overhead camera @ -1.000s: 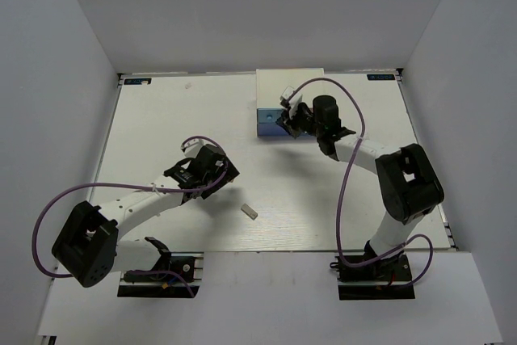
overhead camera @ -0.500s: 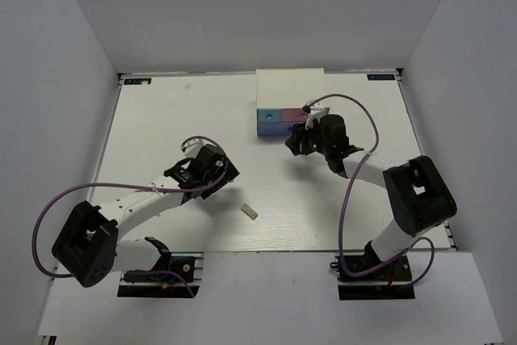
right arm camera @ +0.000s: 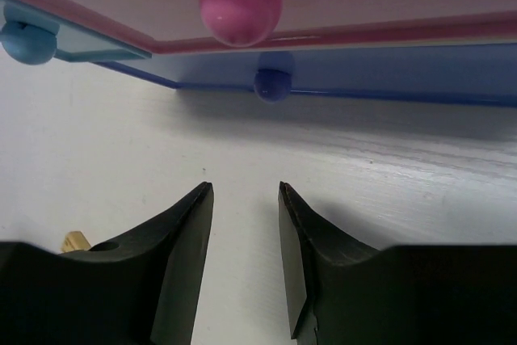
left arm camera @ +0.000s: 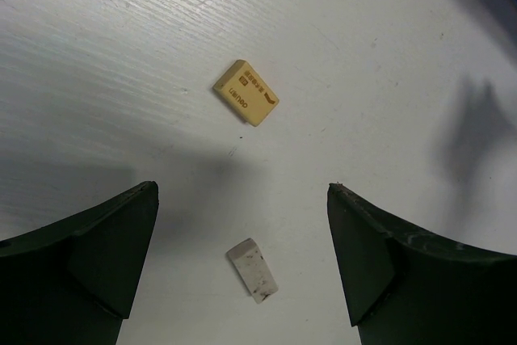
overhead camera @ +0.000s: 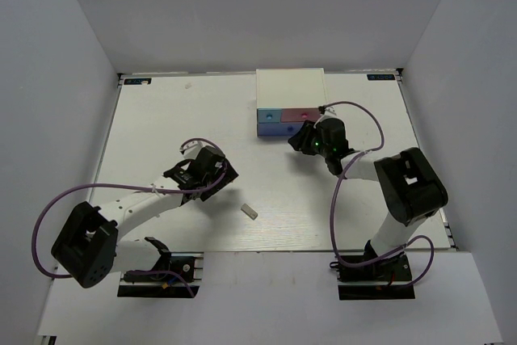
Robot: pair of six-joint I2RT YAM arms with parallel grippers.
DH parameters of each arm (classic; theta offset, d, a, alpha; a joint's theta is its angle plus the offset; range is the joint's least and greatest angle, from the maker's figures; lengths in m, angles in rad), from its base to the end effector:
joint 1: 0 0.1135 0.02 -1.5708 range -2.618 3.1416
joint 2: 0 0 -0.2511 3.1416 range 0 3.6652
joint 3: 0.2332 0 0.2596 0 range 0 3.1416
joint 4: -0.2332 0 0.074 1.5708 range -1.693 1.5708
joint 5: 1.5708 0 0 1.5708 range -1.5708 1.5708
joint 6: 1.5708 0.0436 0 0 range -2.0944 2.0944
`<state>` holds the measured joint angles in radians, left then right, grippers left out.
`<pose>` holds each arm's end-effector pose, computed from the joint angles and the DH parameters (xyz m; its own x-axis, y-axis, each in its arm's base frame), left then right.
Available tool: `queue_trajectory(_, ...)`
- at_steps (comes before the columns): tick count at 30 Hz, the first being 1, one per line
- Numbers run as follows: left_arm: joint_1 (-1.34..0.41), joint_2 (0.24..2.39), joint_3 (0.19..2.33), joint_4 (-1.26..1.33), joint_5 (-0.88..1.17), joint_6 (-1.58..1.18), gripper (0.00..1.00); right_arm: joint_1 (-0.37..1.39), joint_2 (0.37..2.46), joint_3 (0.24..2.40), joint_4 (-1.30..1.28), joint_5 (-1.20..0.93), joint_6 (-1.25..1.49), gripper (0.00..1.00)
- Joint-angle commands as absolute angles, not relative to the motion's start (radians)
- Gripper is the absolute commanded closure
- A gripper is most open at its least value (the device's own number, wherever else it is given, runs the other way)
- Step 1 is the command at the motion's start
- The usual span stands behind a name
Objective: Sort the stationery into containers
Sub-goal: Open the drawer in the storage box.
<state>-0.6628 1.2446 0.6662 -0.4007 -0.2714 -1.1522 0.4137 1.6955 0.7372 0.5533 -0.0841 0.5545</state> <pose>0.2031 -0.1437 0.1672 -0.6999 -0.5703 -0.4300 -0.4047 0.8127 -0.4192 0.3222 0.1454 0.1442 -0.5548 0.3294 -0.7640 -0.2107 0.8327 0.5121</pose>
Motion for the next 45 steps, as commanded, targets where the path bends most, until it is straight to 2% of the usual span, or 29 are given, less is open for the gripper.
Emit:
queue_trajectory(1,-0.658,1.252,0.684,-0.426,-0.255,-1.158,0.05,0.411,1.716,0.735,0.663,-0.058,0.666,0.56)
queue_trajectory(18,-0.658,1.282,0.675,-0.387,-0.209,-1.158,0.05,0.419,1.759,0.695,0.761,0.077,0.821,0.59)
queue_trajectory(24,-0.658,1.312,0.684,-0.377,-0.190,-1.149,0.05,0.429,1.755,0.677,0.762,0.110,0.882,0.56)
queue_trajectory(33,-0.658,1.321,0.684,-0.368,-0.172,-1.149,0.05,0.491,1.744,0.629,0.903,0.138,0.821,0.53)
queue_trajectory(39,-0.658,1.351,0.703,-0.368,-0.163,-1.140,0.05,0.509,1.749,0.601,0.986,0.094,0.756,0.41)
queue_trajectory(42,-0.658,1.362,0.712,-0.368,-0.163,-1.140,0.05,0.515,1.744,0.586,0.996,0.100,0.744,0.39)
queue_trajectory(45,-0.658,1.362,0.712,-0.368,-0.163,-1.140,0.05,0.518,1.743,0.571,0.965,0.185,0.831,0.44)
